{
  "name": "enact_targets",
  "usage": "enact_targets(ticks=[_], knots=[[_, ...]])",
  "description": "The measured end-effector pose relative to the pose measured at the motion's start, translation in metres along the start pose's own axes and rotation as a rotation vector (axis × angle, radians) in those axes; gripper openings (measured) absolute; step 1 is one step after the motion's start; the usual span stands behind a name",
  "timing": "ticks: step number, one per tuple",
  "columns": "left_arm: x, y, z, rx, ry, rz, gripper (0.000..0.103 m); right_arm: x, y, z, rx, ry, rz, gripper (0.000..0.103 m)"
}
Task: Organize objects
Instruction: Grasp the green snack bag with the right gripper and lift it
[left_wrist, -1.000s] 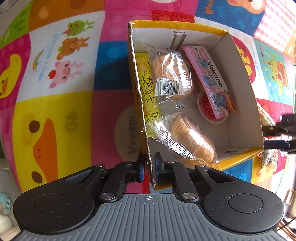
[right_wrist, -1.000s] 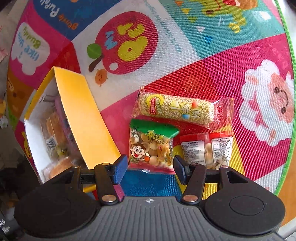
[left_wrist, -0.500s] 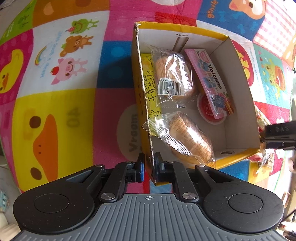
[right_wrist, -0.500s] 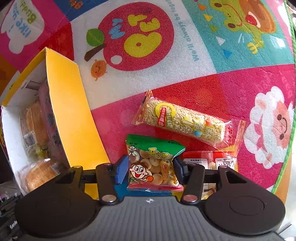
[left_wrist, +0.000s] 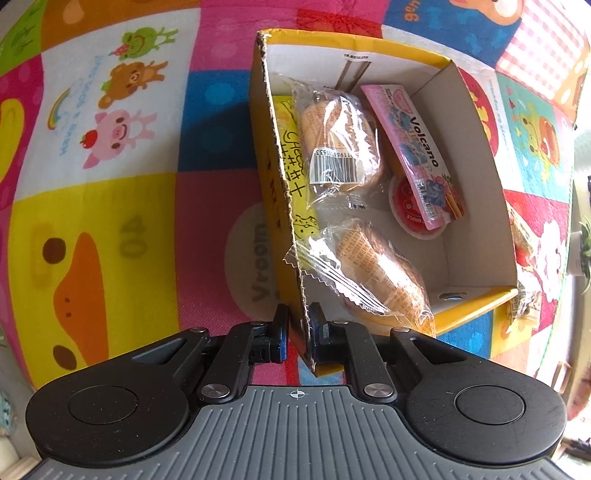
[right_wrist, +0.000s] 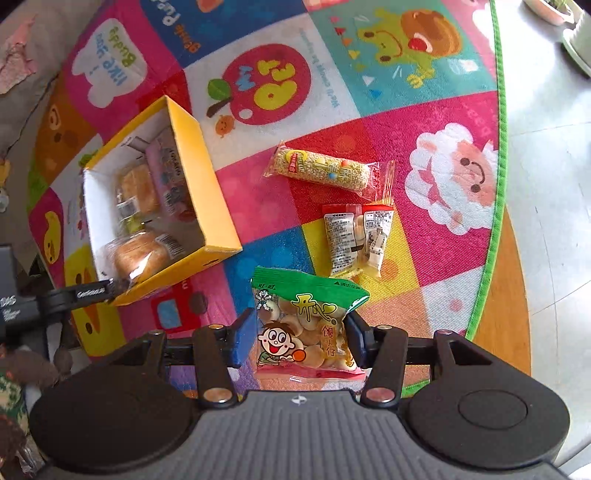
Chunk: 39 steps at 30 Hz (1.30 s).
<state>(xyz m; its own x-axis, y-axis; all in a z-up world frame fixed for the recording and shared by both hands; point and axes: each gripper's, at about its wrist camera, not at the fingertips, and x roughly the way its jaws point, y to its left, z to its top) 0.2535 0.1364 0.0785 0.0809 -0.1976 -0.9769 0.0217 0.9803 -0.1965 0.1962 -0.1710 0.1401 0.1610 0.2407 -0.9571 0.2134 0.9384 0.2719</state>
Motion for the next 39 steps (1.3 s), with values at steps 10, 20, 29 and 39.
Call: enact_targets(ticks=[10,20,29,39], knots=[[0.0,0.007,-0.001,0.015,-0.005,-0.021,0.014,-0.067,0.061,-0.06,-0.062,-0.1,-0.019,0.051],[-0.001,0.014,-0.012,-0.008,-0.042,-0.053,0.015,-0.076,0.084,-0.085,-0.093,-0.118,-0.049,0.051],[-0.001,0.015,-0.011,-0.005,-0.039,-0.059,0.015,-0.064,0.102,-0.083,-0.14,-0.092,-0.025,0.051],[0.002,0.02,-0.011,-0.026,-0.035,-0.091,0.017,-0.055,0.125,-0.077,-0.232,-0.056,-0.026,0.051]])
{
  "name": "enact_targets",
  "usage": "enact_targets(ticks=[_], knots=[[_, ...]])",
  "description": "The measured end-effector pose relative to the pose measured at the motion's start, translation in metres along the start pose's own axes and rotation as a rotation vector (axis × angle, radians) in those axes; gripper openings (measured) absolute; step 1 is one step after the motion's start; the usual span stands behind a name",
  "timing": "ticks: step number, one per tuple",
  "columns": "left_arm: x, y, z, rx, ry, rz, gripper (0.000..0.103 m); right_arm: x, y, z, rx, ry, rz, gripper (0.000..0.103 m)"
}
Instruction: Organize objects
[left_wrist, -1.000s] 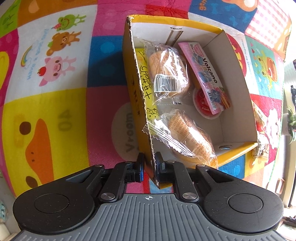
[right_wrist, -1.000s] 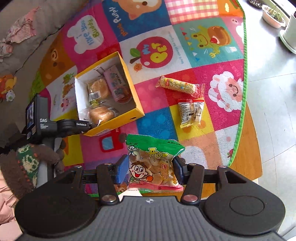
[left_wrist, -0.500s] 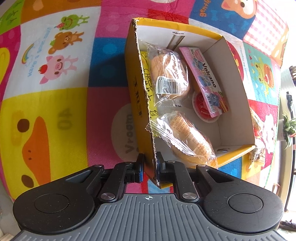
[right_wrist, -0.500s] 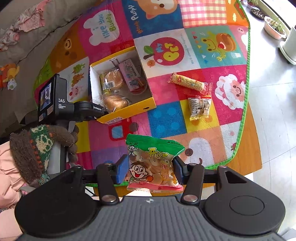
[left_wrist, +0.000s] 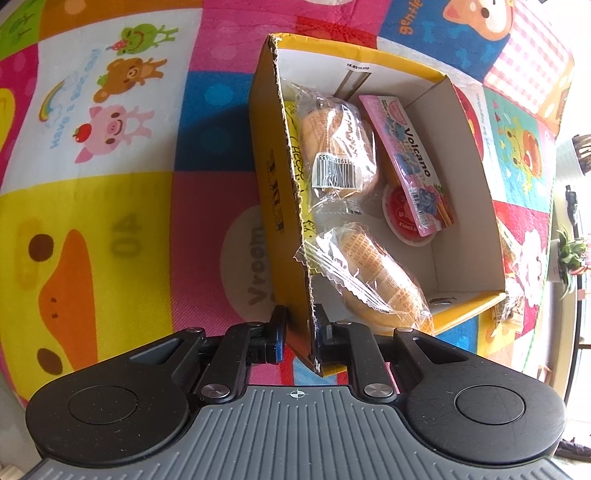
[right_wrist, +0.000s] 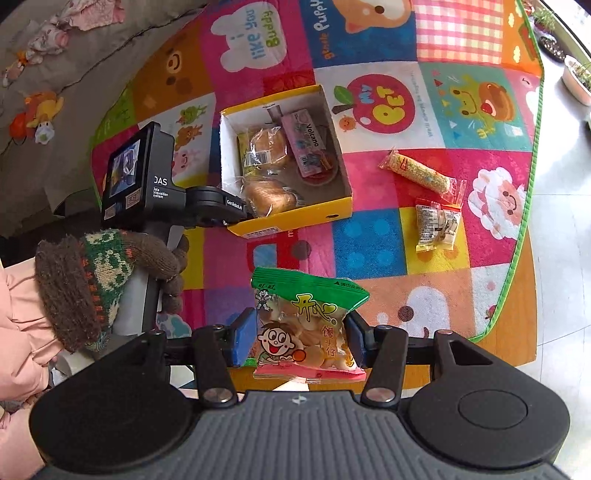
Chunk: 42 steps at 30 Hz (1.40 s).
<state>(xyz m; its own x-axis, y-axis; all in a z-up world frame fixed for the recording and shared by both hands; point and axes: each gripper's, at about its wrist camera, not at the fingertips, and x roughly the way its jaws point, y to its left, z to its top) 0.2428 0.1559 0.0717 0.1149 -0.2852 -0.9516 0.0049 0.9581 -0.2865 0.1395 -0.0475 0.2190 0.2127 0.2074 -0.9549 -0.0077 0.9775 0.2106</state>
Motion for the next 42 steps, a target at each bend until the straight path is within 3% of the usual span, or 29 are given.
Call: enact_targets(ticks=[4,8,14,20,26,31,34,42], knots=[[0.0,0.003,-0.001,-0.013,0.005,-0.014,0.017,0.002,0.007,0.019,-0.008,-0.016,0.011,0.051],[0.0,0.004,0.0,-0.017,0.008,-0.016,0.017,0.0,0.018,0.055,0.01,-0.086,0.035,0.051],[-0.001,0.007,0.0,-0.028,0.014,-0.027,0.018,0.004,0.015,0.099,0.171,-0.151,0.135,0.06],[0.0,0.009,0.001,-0.051,0.019,-0.022,0.017,0.009,-0.01,0.087,0.146,-0.154,0.049,0.061],[0.002,0.002,0.008,-0.047,0.03,0.014,0.016,0.032,-0.077,0.051,0.155,-0.058,-0.109,0.061],[0.005,-0.01,0.017,-0.045,0.029,0.062,0.015,0.053,-0.126,0.034,0.133,0.005,-0.174,0.062],[0.006,-0.018,0.02,-0.044,0.037,0.095,0.014,0.071,-0.146,0.035,0.101,0.039,-0.174,0.062],[0.008,-0.036,0.025,-0.03,0.054,0.165,0.012,0.132,-0.184,0.061,0.126,0.08,-0.074,0.07]])
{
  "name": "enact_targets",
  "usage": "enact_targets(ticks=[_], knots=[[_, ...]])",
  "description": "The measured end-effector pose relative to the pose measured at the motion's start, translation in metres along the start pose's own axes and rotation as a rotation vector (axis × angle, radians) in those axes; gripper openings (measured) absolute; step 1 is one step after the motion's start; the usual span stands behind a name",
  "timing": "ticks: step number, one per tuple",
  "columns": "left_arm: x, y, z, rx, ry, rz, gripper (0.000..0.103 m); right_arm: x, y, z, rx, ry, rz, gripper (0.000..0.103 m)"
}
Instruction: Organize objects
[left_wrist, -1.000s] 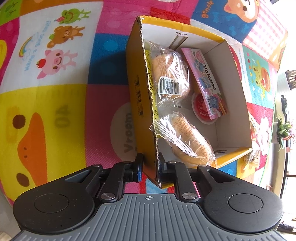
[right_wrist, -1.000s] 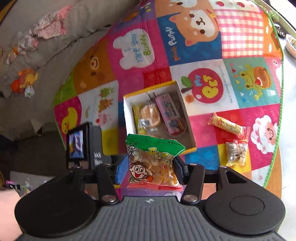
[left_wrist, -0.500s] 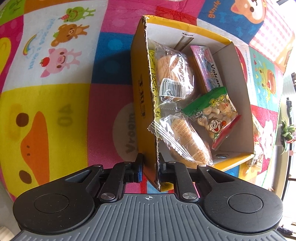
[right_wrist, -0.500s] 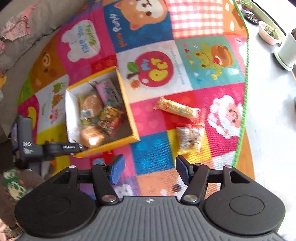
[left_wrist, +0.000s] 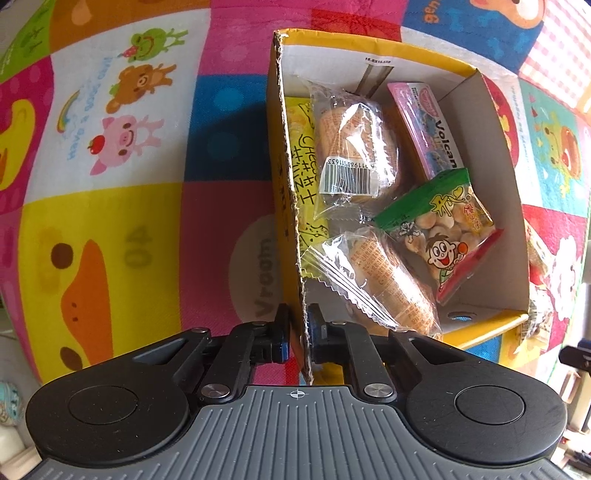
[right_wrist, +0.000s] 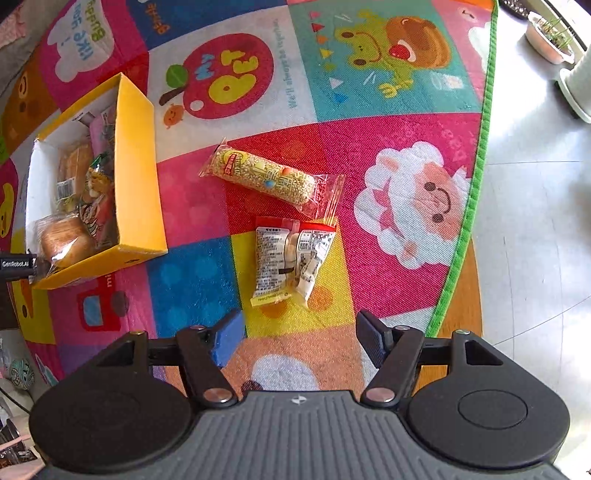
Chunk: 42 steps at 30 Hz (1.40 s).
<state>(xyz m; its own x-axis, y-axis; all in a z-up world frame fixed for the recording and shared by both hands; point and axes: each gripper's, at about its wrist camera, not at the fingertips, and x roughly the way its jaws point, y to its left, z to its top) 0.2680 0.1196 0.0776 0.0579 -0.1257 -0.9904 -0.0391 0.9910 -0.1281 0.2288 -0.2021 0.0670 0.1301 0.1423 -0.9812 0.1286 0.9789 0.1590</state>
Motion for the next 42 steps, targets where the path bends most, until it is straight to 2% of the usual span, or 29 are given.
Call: enact_targets(ticks=[2,5,8,11,13,14,16,22,34,39,42], knots=[[0.001,-0.005,0.0,-0.011,0.007,0.021,0.012,0.015,-0.002,0.012,0.015,0.007,0.042,0.075],[0.002,-0.017,0.002,-0.012,0.013,0.053,0.012,0.043,-0.005,0.026,0.057,0.043,0.081,0.076],[0.005,-0.026,0.007,-0.018,0.016,0.066,0.012,0.068,-0.001,0.036,0.06,0.087,0.034,0.076],[0.005,-0.028,0.006,-0.027,0.015,0.061,0.012,0.07,0.006,0.038,0.036,0.081,0.012,0.078],[0.003,-0.021,0.002,-0.025,0.019,0.057,0.012,0.067,0.012,0.036,-0.024,0.078,-0.011,0.06],[0.005,-0.022,0.002,-0.026,0.019,0.056,0.012,0.066,0.013,0.035,-0.039,0.083,-0.019,0.055],[0.009,-0.017,-0.003,-0.027,0.018,0.051,0.012,0.062,0.012,0.034,-0.032,0.098,-0.015,0.052],[0.009,-0.011,-0.005,-0.001,0.002,0.038,0.012,0.027,0.01,0.02,-0.001,0.073,-0.038,0.052],[0.002,-0.014,-0.01,0.092,-0.041,0.015,0.012,-0.093,0.049,-0.033,0.03,-0.048,0.147,0.052],[-0.006,-0.023,-0.011,0.206,-0.072,0.005,0.012,-0.123,0.078,-0.062,0.029,-0.096,0.168,0.052],[-0.01,-0.025,-0.011,0.226,-0.104,-0.003,0.012,-0.134,0.092,-0.081,0.029,-0.115,0.163,0.052]])
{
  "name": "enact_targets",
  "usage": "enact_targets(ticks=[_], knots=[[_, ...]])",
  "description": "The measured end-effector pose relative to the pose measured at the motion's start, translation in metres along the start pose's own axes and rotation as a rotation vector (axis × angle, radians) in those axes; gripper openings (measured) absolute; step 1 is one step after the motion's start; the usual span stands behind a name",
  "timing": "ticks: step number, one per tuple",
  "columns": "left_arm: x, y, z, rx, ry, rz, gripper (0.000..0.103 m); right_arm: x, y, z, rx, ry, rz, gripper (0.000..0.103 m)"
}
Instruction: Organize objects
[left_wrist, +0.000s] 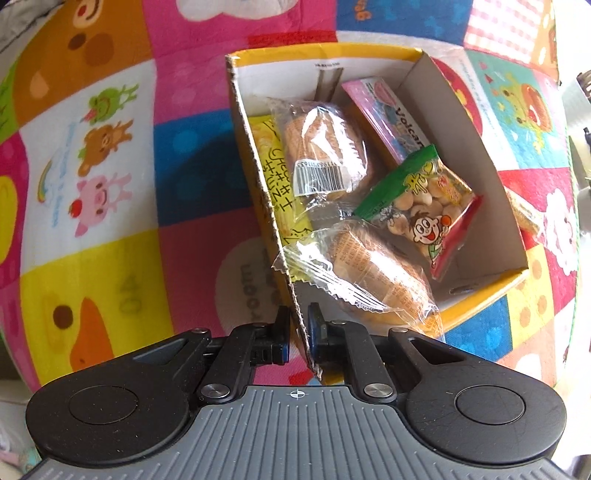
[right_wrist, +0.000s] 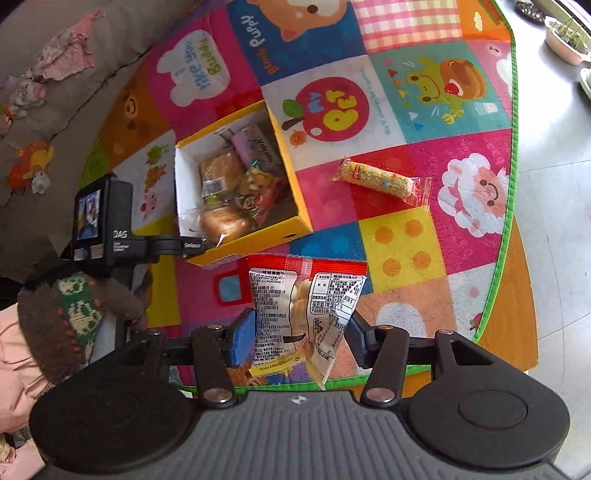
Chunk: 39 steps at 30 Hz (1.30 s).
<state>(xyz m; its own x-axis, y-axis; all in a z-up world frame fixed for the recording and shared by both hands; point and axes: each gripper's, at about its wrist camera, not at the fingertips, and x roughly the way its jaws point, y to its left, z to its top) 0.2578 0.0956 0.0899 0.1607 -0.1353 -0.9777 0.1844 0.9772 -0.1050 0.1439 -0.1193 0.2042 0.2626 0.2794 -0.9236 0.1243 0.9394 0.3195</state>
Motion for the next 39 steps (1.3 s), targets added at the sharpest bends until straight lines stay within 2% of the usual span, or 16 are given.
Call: enact_targets(ticks=[5,11,18,39], knots=[[-0.005,0.005,-0.004,0.004,-0.009,-0.02,0.012,-0.012,0.016,-0.028,0.007,-0.017,-0.035,0.052],[-0.004,0.008,-0.001,-0.008,0.0,-0.046,0.012,-0.018,0.026,-0.043,0.041,-0.032,-0.064,0.052],[0.002,0.014,0.001,-0.018,0.0,-0.063,0.013,-0.026,0.043,-0.049,0.004,-0.058,-0.087,0.052],[0.003,0.019,0.0,-0.028,0.006,-0.087,0.014,-0.013,0.051,-0.046,-0.007,-0.026,-0.092,0.052]])
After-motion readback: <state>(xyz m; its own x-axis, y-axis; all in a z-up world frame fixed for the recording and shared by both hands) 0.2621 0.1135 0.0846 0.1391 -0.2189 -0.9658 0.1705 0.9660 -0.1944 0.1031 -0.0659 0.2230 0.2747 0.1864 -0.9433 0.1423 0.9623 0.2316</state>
